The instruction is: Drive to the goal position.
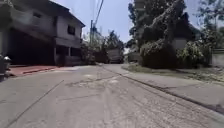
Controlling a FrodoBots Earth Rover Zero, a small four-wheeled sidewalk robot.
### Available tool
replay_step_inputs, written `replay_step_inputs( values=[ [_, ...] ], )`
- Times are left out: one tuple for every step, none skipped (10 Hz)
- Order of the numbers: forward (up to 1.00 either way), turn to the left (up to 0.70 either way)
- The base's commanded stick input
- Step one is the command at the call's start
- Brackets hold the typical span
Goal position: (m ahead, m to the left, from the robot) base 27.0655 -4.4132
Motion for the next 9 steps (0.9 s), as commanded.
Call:
replay_step_inputs(
  values=[
    [1.00, 0.00],
    [1.00, 0.00],
    [1.00, 0.00],
    [1.00, 0.00],
    [1.00, 0.00],
    [1.00, 0.00],
    [1.00, -0.40],
    [1.00, -0.40],
    [1.00, -0.40]
  ],
)
